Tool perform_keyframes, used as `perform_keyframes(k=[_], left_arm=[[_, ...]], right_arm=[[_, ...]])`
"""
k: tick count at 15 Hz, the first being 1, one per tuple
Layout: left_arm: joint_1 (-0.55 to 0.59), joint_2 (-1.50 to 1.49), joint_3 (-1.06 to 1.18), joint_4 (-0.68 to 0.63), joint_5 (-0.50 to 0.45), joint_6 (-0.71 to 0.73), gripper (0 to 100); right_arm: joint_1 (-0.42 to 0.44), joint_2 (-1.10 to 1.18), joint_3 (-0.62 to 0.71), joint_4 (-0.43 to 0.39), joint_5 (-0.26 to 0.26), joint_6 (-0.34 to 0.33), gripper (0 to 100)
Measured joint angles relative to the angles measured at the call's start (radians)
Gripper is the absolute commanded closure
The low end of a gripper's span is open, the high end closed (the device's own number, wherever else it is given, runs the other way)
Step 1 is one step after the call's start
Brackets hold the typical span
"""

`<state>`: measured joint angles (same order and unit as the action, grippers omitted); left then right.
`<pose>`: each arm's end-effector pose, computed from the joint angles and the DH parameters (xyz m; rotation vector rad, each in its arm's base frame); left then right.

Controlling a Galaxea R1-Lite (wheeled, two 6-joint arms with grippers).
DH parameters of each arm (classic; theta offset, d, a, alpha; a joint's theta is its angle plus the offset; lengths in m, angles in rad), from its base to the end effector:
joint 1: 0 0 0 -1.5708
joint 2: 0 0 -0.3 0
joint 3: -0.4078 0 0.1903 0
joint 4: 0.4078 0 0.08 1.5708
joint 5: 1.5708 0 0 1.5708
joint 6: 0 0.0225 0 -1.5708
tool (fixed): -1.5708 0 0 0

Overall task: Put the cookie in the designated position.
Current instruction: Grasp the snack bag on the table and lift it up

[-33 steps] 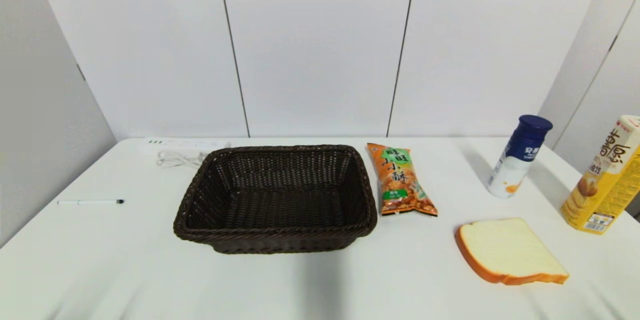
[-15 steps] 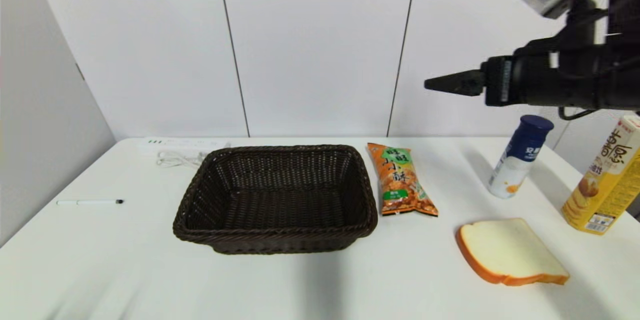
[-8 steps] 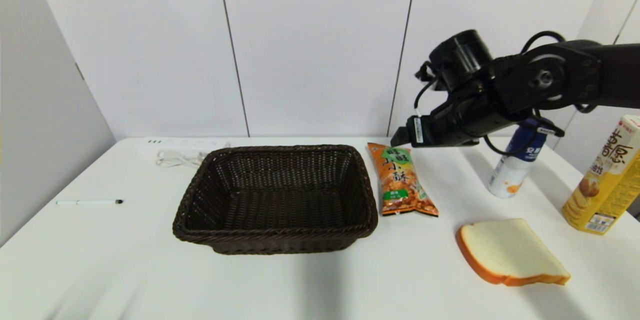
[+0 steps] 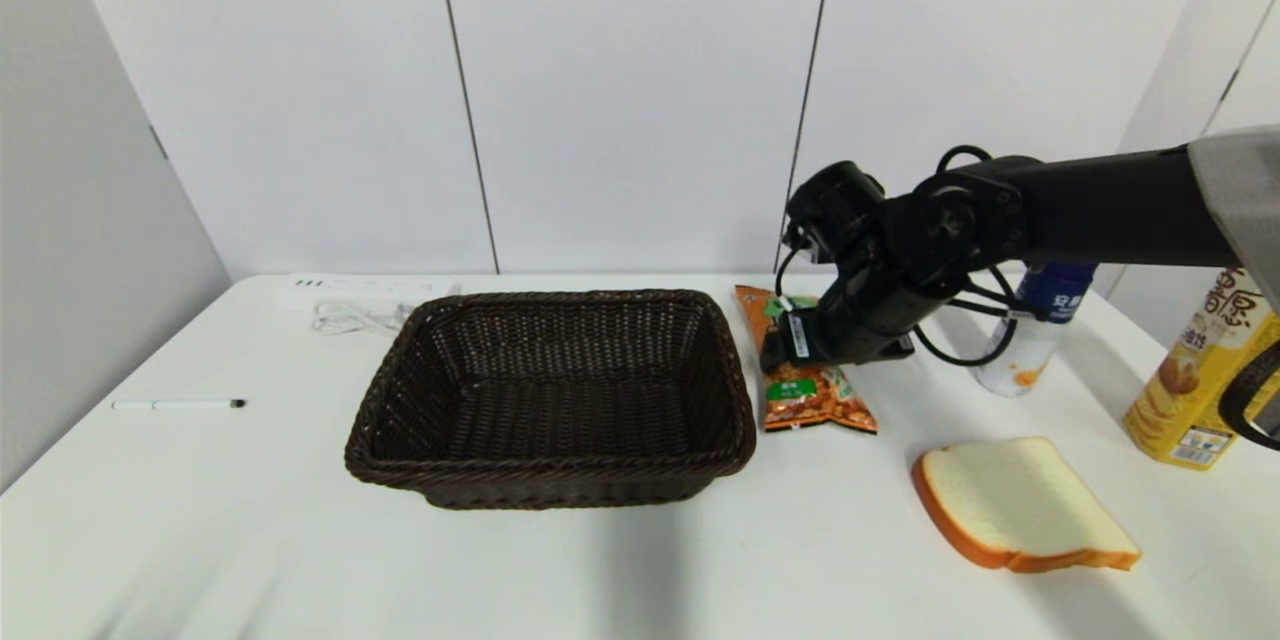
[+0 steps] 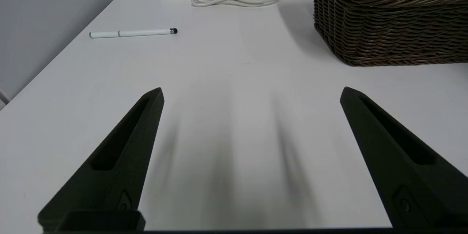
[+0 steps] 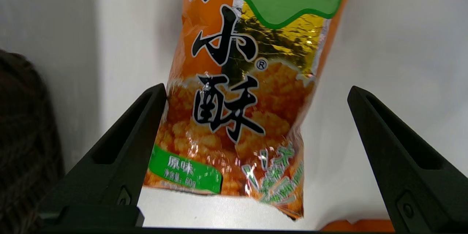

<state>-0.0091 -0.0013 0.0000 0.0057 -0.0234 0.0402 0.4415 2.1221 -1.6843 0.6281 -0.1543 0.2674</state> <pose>-0.0229 -0.0003 0.0749 0.0402 0.0037 -0.0326 0.3602 0.1664 0.1604 -0.0716 1.0431 0.1203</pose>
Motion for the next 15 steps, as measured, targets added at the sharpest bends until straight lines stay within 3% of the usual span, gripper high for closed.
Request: perform_keyframes(k=[5, 6, 10, 15], left_arm=[[0.000, 0.000, 0.000, 0.000, 0.000, 0.000, 0], [0.000, 0.000, 0.000, 0.000, 0.000, 0.000, 0], [0.000, 0.000, 0.000, 0.000, 0.000, 0.000, 0], [0.000, 0.000, 0.000, 0.000, 0.000, 0.000, 0]], right_arm=[[0.000, 0.037, -0.029, -0.002, 0.008, -0.005, 0], [0.000, 0.046, -0.049, -0.001, 0.009, -0.008, 100], [-0.010, 0.086, -0.095, 0.001, 0.010, -0.067, 100], [-0.020, 0.100, -0.100, 0.002, 0.044, -0.071, 100]])
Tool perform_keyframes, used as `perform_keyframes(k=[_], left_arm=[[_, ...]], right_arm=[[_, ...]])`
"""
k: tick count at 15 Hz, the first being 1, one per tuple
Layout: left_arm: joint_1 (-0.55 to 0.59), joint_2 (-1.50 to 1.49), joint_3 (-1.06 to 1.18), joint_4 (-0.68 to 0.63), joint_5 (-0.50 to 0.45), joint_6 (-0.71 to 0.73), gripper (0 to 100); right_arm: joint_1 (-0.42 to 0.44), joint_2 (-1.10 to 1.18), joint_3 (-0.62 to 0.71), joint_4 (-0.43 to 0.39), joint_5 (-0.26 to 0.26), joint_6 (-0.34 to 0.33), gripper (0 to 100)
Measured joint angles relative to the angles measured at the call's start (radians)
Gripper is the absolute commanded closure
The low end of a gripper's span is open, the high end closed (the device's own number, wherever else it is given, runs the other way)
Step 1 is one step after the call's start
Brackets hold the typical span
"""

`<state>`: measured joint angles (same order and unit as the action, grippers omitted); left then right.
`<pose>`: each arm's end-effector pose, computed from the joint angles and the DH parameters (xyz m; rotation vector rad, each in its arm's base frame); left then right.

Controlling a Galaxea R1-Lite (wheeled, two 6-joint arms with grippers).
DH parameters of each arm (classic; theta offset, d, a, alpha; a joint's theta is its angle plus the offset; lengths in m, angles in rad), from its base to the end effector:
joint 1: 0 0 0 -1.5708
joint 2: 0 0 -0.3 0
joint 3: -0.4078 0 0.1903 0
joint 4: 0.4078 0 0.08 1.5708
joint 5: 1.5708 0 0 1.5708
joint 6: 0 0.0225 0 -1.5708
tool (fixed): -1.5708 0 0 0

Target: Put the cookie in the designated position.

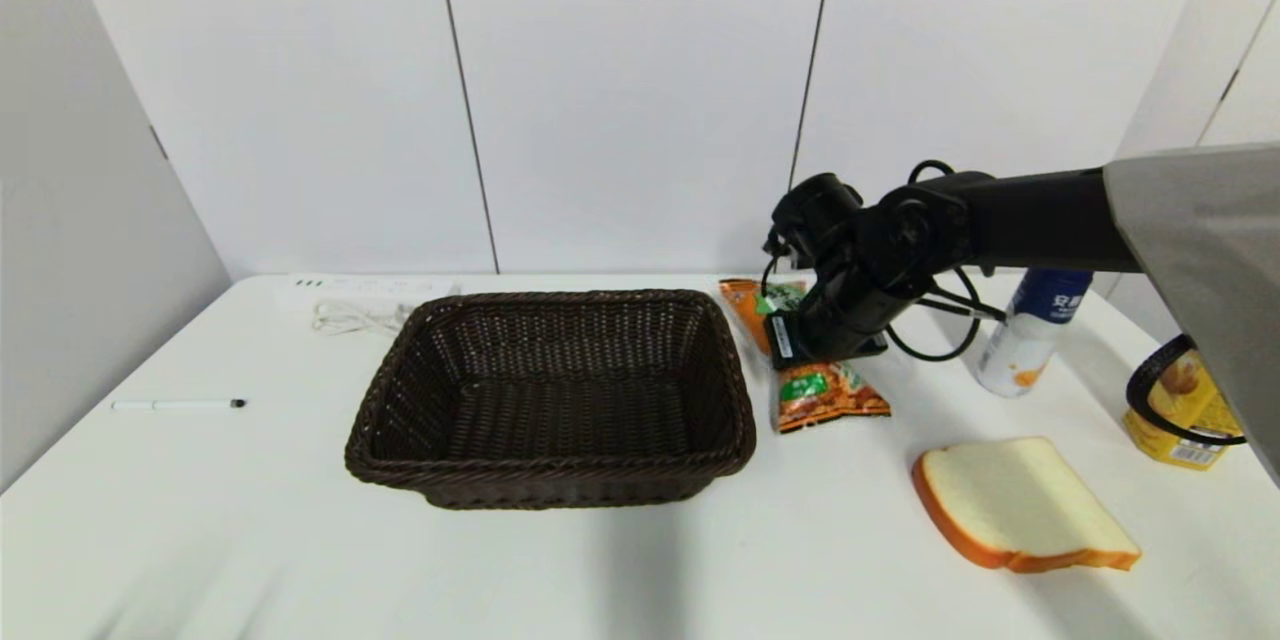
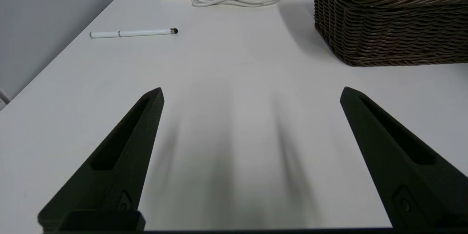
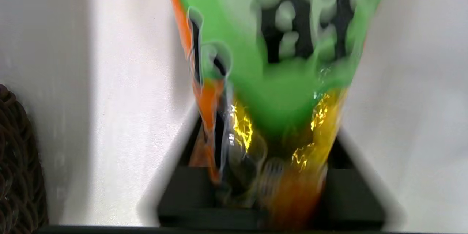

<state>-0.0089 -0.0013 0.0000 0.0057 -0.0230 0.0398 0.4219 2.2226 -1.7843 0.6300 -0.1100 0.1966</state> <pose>-0.0229 -0.0003 0.0749 0.0398 0.0038 -0.0320 0.3855 0.1703 0.1430 -0.1044 1.0538 0.1781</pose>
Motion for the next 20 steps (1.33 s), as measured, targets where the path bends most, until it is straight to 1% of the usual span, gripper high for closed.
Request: perform_keyframes(k=[4, 6, 8, 11, 13, 14, 15, 16, 17, 20], left_arm=[[0.000, 0.000, 0.000, 0.000, 0.000, 0.000, 0], [-0.001, 0.000, 0.000, 0.000, 0.000, 0.000, 0], [-0.001, 0.000, 0.000, 0.000, 0.000, 0.001, 0], [-0.001, 0.000, 0.000, 0.000, 0.000, 0.001, 0], [-0.001, 0.000, 0.000, 0.000, 0.000, 0.000, 0], [0.000, 0.000, 0.000, 0.000, 0.000, 0.000, 0], [0.000, 0.000, 0.000, 0.000, 0.000, 0.000, 0], [0.000, 0.000, 0.000, 0.000, 0.000, 0.000, 0], [0.000, 0.000, 0.000, 0.000, 0.000, 0.000, 0], [-0.001, 0.000, 0.000, 0.000, 0.000, 0.000, 0]], right_arm=[[-0.010, -0.012, 0.002, 0.003, -0.008, -0.021, 100], [-0.036, -0.034, 0.002, 0.009, -0.012, -0.067, 100], [-0.075, -0.074, 0.005, 0.009, -0.014, -0.138, 100], [-0.139, -0.153, 0.008, 0.006, -0.010, -0.275, 100], [-0.171, -0.216, 0.008, 0.000, 0.002, -0.372, 100], [-0.181, -0.246, 0.006, -0.004, 0.020, -0.411, 100], [-0.188, -0.282, 0.002, -0.007, 0.059, -0.443, 100], [-0.193, -0.315, -0.001, -0.013, 0.115, -0.463, 100], [-0.196, -0.346, -0.003, -0.026, 0.186, -0.482, 100], [-0.192, -0.418, -0.003, -0.118, 0.440, -0.562, 100]])
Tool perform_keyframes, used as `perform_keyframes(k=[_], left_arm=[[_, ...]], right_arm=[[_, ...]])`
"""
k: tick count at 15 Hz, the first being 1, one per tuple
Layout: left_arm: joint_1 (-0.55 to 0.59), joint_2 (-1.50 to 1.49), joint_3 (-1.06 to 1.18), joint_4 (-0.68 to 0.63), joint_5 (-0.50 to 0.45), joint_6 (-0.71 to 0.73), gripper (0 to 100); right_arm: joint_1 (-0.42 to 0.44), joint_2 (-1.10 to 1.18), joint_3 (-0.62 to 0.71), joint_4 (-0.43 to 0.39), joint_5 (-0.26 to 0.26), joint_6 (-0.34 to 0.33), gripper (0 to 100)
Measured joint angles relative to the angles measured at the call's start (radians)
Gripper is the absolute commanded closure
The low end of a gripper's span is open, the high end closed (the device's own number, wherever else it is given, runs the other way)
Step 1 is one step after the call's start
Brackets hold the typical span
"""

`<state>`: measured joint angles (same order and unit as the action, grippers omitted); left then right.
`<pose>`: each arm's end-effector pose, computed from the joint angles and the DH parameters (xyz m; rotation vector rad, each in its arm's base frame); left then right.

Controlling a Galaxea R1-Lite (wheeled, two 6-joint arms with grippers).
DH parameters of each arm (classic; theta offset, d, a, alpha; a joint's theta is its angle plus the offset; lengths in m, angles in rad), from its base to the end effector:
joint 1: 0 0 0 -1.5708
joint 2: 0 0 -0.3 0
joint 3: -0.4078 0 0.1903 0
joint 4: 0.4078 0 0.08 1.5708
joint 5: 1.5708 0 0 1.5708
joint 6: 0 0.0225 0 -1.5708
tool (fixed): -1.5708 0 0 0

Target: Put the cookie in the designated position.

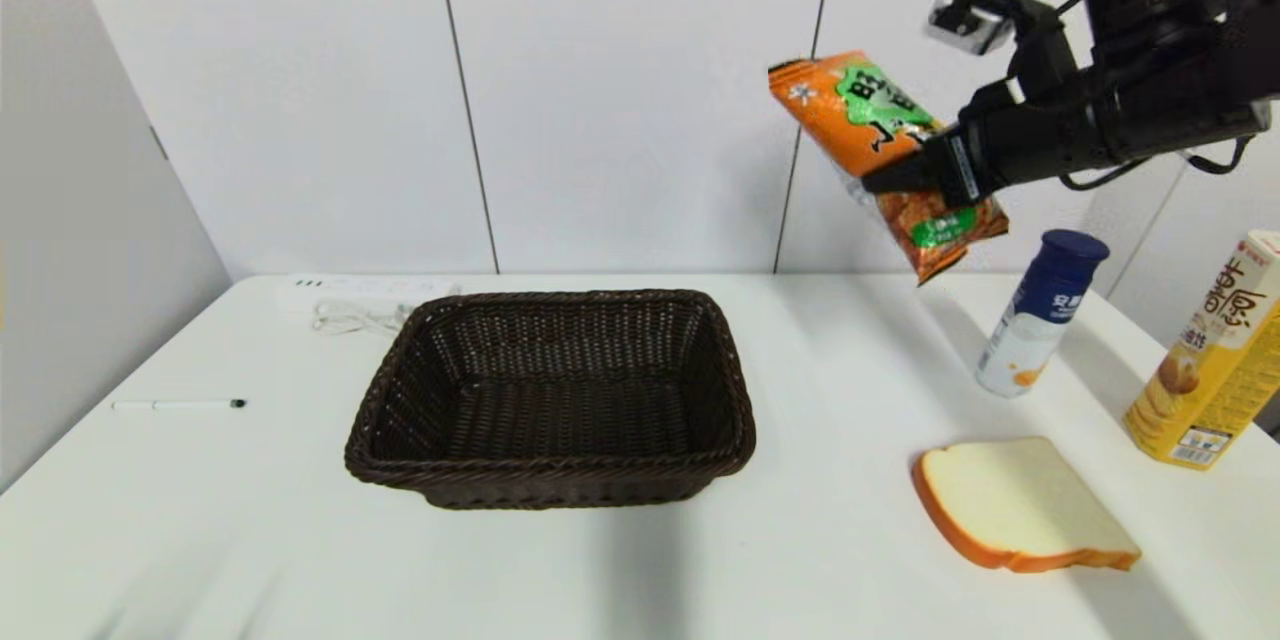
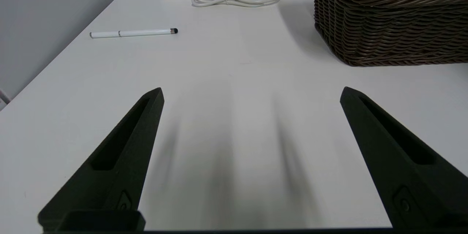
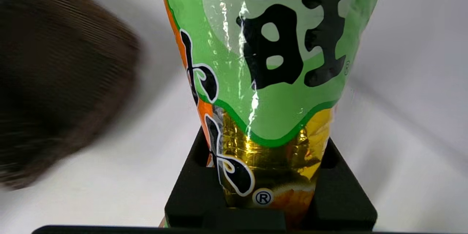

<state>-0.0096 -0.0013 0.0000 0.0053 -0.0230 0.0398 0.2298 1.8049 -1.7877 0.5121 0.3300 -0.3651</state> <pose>-0.0229 -0.0003 0.0749 0.0398 0.0034 -0.0327 0.3226 0.0829 0.3131 -0.3202 0.4293 0.6375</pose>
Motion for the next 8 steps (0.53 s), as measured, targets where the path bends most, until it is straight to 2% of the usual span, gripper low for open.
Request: perform_keyframes(k=[2, 4, 5, 8], left_arm=[[0.000, 0.000, 0.000, 0.000, 0.000, 0.000, 0], [0.001, 0.000, 0.000, 0.000, 0.000, 0.000, 0], [0.000, 0.000, 0.000, 0.000, 0.000, 0.000, 0], [0.000, 0.000, 0.000, 0.000, 0.000, 0.000, 0]], right_arm=[[0.017, -0.028, 0.010, -0.075, 0.172, -0.053, 100], [0.056, -0.050, 0.050, -0.146, 0.301, -0.082, 100], [0.078, -0.061, 0.082, -0.175, 0.320, -0.091, 100], [0.140, -0.099, 0.230, -0.273, 0.325, -0.098, 100]])
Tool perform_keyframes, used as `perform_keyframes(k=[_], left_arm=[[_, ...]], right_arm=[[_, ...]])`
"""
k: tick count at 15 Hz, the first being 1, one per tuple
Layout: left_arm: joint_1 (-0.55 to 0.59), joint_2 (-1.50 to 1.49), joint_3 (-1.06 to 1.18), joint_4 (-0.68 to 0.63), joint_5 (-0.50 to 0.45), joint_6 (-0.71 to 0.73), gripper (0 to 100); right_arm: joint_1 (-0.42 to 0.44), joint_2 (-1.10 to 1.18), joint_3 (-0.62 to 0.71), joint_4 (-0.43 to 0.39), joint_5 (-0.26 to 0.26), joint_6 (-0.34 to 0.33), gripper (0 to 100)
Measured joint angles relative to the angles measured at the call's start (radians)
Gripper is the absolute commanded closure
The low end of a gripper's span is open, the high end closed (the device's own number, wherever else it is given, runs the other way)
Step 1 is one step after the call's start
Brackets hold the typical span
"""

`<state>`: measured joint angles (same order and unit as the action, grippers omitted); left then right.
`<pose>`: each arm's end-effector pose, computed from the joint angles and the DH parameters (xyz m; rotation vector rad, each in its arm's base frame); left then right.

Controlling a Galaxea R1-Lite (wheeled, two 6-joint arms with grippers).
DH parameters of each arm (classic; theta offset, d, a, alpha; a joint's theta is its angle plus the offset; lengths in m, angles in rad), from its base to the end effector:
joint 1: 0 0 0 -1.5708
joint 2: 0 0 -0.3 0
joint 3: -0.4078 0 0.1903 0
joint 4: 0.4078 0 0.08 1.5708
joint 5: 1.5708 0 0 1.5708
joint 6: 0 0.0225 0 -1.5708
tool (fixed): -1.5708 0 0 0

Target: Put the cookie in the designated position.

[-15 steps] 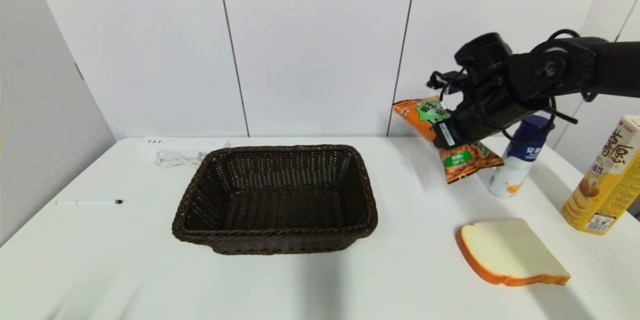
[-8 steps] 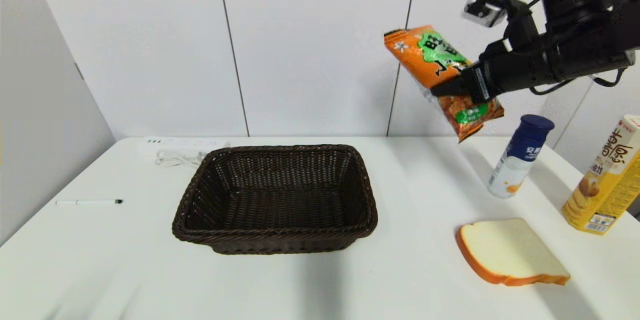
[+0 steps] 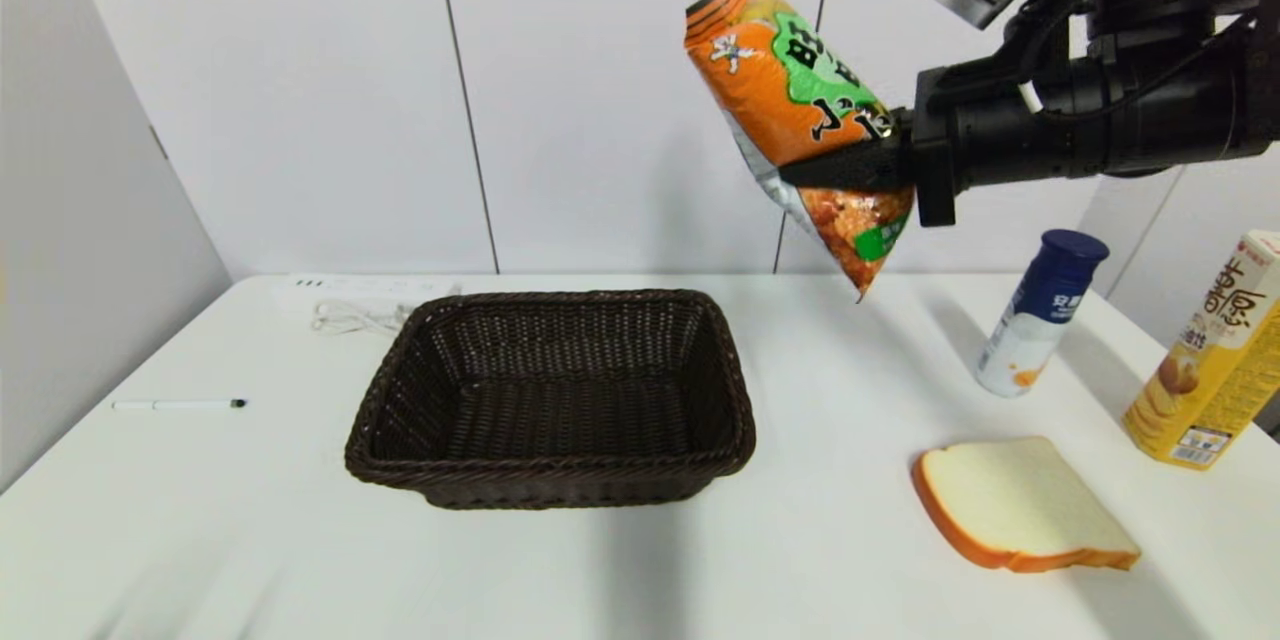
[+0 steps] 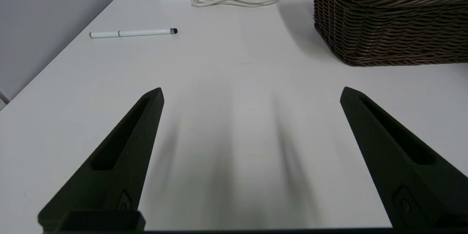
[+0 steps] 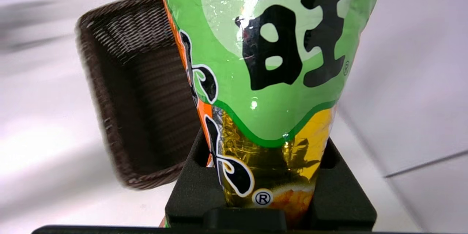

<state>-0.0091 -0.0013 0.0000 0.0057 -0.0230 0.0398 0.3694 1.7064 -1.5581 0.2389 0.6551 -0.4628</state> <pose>-0.0229 -0.0003 0.0749 0.0398 0.0038 -0.0322 0.2889 0.1265 0.3091 -0.3585 0.1587 1.0825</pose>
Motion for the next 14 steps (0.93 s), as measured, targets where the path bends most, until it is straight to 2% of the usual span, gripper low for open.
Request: perform_keyframes(k=[5, 11, 14], left_arm=[[0.000, 0.000, 0.000, 0.000, 0.000, 0.000, 0], [0.000, 0.000, 0.000, 0.000, 0.000, 0.000, 0], [0.000, 0.000, 0.000, 0.000, 0.000, 0.000, 0]], right_arm=[[0.163, -0.072, 0.281, -0.132, 0.001, -0.033, 100], [0.324, -0.175, 0.503, -0.150, -0.003, -0.047, 100], [0.381, -0.214, 0.592, -0.191, -0.008, -0.089, 100]])
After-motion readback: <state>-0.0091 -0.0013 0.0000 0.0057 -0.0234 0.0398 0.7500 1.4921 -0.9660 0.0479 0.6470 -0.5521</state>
